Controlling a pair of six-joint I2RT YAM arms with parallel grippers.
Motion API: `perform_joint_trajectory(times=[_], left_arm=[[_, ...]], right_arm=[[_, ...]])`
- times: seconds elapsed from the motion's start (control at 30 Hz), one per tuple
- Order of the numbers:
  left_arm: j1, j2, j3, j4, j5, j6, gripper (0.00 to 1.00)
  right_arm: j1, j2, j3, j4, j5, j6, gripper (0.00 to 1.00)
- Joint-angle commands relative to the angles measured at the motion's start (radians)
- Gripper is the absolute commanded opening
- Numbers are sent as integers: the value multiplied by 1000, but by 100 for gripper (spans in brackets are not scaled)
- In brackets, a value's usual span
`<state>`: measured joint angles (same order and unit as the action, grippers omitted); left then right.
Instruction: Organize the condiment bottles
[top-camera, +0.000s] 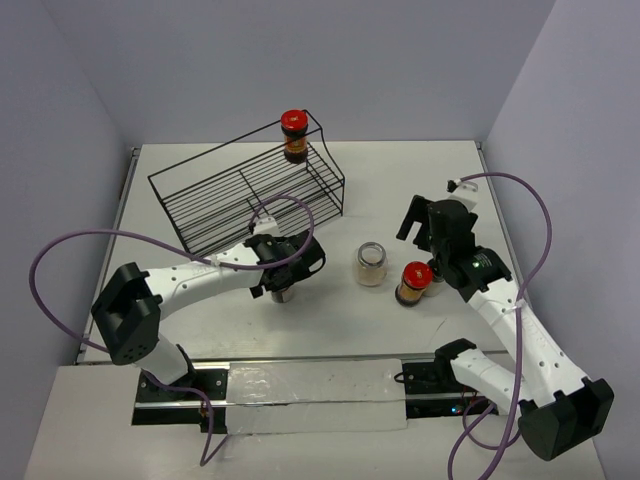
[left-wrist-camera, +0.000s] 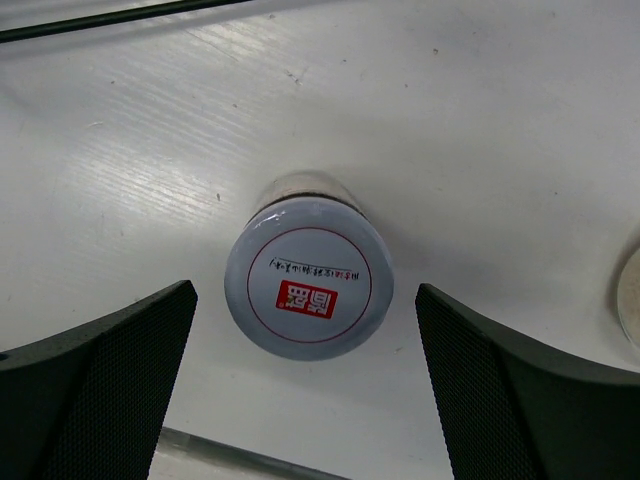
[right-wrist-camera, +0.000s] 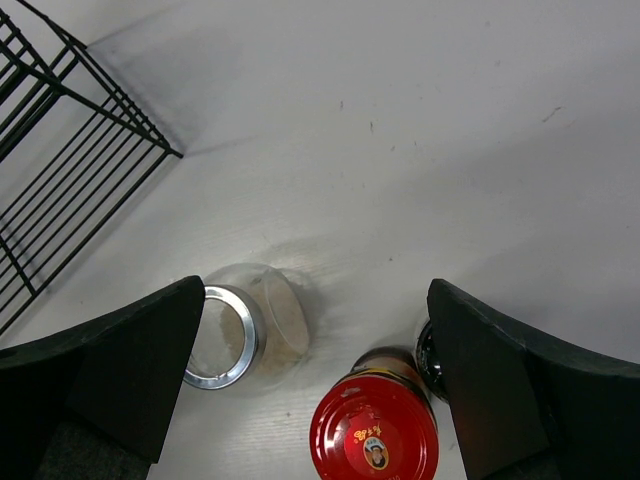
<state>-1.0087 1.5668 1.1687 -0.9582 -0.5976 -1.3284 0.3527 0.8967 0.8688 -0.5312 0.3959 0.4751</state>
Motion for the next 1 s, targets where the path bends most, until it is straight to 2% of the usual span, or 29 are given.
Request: perform_joint_trajectory(times=[0.0, 0.17, 0.5, 0.57, 0.73, 0.8, 0.97], left_arm=[[10, 22, -3, 36, -32, -27, 99], [63, 33, -22, 95, 9, 13, 96], [64, 55, -27, 113, 25, 31, 82], [58, 57, -27, 112, 19, 36, 82], [31, 65, -16, 106, -3, 51, 98], [26, 65, -17, 111, 0, 51, 99], [16, 69, -13, 113, -8, 42, 81]], right_arm=[[-2, 8, 7, 39, -12, 6, 100], [-3, 20, 15, 46, -17, 6, 100], [-3, 28, 18, 48, -22, 10, 100], [-3, 31, 13, 51, -23, 10, 100], [-3, 33, 9, 53, -28, 10, 100], [-3, 33, 10, 54, -29, 10, 100], [-4, 33, 10, 56, -31, 8, 100]])
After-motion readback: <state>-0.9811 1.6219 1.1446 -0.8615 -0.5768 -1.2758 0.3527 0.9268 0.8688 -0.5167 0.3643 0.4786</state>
